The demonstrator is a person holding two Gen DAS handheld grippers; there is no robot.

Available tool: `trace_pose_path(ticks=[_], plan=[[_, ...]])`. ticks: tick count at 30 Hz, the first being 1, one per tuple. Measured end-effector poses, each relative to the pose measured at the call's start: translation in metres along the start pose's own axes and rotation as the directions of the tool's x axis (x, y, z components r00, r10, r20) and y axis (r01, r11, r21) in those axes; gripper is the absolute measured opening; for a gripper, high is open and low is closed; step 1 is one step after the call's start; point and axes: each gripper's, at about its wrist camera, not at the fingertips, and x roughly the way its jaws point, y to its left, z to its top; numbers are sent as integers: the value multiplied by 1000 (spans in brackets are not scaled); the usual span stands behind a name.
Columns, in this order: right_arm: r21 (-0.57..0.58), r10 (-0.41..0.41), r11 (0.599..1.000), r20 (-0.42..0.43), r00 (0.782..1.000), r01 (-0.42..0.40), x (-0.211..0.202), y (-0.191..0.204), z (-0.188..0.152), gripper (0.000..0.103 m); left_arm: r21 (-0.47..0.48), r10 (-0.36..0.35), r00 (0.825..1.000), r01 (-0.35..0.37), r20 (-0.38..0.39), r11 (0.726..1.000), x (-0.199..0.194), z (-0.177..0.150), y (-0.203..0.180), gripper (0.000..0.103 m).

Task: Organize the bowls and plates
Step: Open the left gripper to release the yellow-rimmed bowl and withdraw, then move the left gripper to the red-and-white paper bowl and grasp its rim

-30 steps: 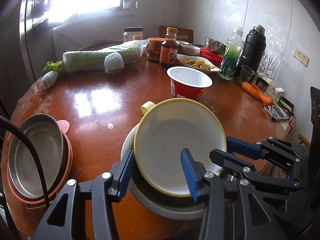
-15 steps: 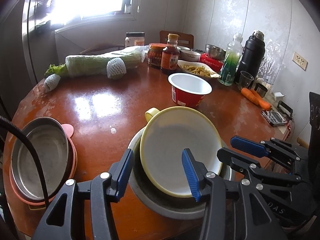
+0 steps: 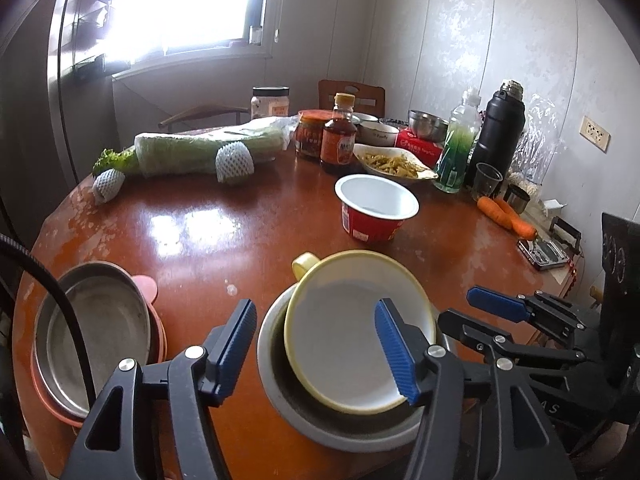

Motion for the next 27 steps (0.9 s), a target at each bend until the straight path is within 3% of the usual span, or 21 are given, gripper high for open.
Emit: trace_pose_path(ticks=[10,27], plan=[[50,-22,999,1,1000,22,6,-24,10,52,31,-4,1000,4,-1,999,18,22,-11,68],[87,-44,995,2,999,44,30,-55,45,53,41,-21,999,23,-27,999,60,69,-16,69]])
